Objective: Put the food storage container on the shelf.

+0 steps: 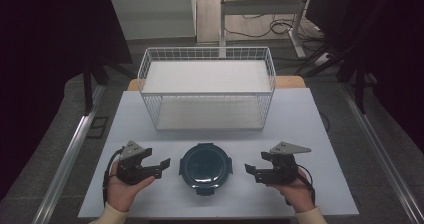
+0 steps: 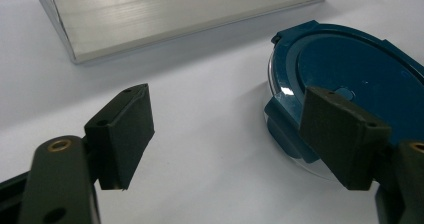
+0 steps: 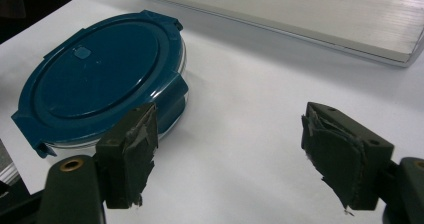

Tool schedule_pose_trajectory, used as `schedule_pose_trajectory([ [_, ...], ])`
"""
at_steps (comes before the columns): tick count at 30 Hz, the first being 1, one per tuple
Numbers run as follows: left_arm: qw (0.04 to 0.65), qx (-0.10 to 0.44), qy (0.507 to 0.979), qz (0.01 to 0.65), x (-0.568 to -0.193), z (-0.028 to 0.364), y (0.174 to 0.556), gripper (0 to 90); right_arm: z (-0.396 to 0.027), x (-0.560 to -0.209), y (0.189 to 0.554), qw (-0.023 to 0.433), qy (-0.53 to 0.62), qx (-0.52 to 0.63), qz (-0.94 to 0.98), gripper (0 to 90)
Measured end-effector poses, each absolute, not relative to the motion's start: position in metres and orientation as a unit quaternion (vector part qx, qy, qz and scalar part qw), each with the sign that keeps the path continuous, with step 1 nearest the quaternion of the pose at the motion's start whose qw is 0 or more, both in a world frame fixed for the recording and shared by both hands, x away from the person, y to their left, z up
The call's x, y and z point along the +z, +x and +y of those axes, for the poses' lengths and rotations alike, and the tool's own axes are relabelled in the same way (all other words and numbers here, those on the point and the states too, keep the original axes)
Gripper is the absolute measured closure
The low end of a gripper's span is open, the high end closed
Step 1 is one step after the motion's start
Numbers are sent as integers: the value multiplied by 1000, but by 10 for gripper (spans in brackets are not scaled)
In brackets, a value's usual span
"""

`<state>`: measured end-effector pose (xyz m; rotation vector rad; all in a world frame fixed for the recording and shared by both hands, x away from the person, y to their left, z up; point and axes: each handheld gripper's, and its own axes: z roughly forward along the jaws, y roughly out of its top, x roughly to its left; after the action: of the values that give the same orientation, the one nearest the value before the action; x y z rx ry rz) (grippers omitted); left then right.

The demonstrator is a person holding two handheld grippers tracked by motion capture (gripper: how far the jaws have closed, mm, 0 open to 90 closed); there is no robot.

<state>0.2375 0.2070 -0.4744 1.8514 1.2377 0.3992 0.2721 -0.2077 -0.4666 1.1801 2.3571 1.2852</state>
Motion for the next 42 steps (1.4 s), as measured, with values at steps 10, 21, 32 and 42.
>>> schedule_pose_trajectory([
  [10,452,97,727,507,-472,210,238,194,-198,-463,273,100,400,438,799,213],
  [21,459,64,722,513,-466,210,244,170,-174,-453,288,77,395,444,800,202],
  [32,469,1,725,503,-461,184,270,147,-150,-462,303,36,431,444,785,196],
  [42,466,-65,708,526,-489,183,276,132,-143,-474,299,13,431,437,789,187],
])
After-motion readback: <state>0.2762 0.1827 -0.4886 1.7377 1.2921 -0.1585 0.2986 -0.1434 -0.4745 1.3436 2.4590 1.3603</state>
